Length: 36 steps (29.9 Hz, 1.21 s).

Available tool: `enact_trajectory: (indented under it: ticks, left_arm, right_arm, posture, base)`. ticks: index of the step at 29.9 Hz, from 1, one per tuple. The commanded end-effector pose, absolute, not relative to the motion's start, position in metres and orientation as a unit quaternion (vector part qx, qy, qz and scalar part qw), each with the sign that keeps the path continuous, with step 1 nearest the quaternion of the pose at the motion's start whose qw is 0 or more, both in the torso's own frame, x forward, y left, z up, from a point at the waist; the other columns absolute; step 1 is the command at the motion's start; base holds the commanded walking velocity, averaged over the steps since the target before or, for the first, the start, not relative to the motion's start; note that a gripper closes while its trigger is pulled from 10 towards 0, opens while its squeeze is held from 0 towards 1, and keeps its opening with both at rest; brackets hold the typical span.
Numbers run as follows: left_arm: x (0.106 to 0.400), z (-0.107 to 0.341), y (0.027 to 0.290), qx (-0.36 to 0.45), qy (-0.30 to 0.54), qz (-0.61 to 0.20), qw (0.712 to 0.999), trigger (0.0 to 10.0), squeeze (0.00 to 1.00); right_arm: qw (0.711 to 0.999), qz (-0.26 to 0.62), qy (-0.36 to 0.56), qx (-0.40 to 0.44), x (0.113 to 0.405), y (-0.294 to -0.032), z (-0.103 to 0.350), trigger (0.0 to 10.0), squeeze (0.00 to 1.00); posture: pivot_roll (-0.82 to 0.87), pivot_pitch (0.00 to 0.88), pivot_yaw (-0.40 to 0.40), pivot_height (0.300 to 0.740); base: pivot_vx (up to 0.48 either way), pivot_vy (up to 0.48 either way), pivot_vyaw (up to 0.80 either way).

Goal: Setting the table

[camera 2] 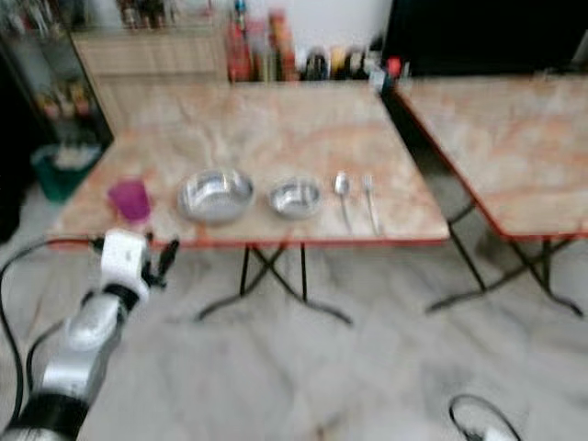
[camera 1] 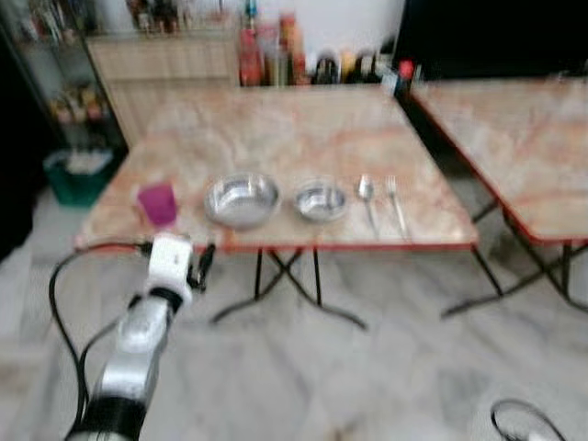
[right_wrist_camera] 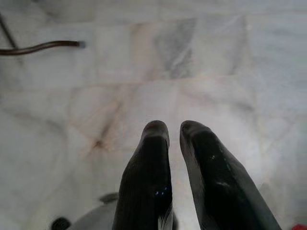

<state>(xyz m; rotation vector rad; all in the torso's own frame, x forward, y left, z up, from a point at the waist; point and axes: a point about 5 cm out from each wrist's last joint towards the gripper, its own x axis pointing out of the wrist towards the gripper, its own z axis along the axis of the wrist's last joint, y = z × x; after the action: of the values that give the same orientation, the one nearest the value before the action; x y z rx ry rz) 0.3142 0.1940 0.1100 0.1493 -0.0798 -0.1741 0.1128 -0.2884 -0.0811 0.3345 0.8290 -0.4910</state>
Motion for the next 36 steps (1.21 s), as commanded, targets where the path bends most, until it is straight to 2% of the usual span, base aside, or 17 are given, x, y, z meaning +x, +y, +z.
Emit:
enact_trajectory:
  ticks: [1,14,18,28,36]
  left_arm:
    - [0.3171,0.113,0.1893,0.068,-0.038,-0.094,0.993,10.0,0.0]
    - [0.3177,0.1125,0.1895,0.066,-0.031,-0.093,0.993,10.0,0.0]
    - [0.3195,0.1122,0.1945,0.059,-0.024,-0.078,0.995,10.0,0.0]
    - [0.32,0.1117,0.1932,0.06,-0.021,-0.081,0.995,10.0,0.0]
    - [0.3201,0.1117,0.1923,0.06,-0.02,-0.083,0.995,10.0,0.0]
  right_arm:
    - [0.869,-0.243,0.398,0.163,0.1095,-0.291,-0.0812,10.0,0.0]
    - [0.87,-0.241,0.398,0.162,0.1098,-0.2913,-0.081,10.0,0.0]
    - [0.873,-0.231,0.403,0.149,0.1105,-0.2915,-0.0807,10.0,0.0]
    - [0.874,-0.23,0.402,0.148,0.111,-0.2915,-0.0804,10.0,0.0]
    - [0.874,-0.227,0.404,0.144,0.1113,-0.2917,-0.0803,10.0,0.0]
  posture:
    - [0.09,0.0,-0.011,0.74]
    - [0.09,0.0,-0.011,0.74]
    - [0.09,0.0,-0.012,0.74]
    - [0.09,0.0,-0.012,0.74]
    - [0.09,0.0,-0.012,0.74]
  base:
    - [0.0,0.0,0.0]
    - [0.207,0.0,0.0]
    - [0.326,0.0,0.8]
    - [0.333,0.0,0.0]
    - [0.333,0.0,0.46]
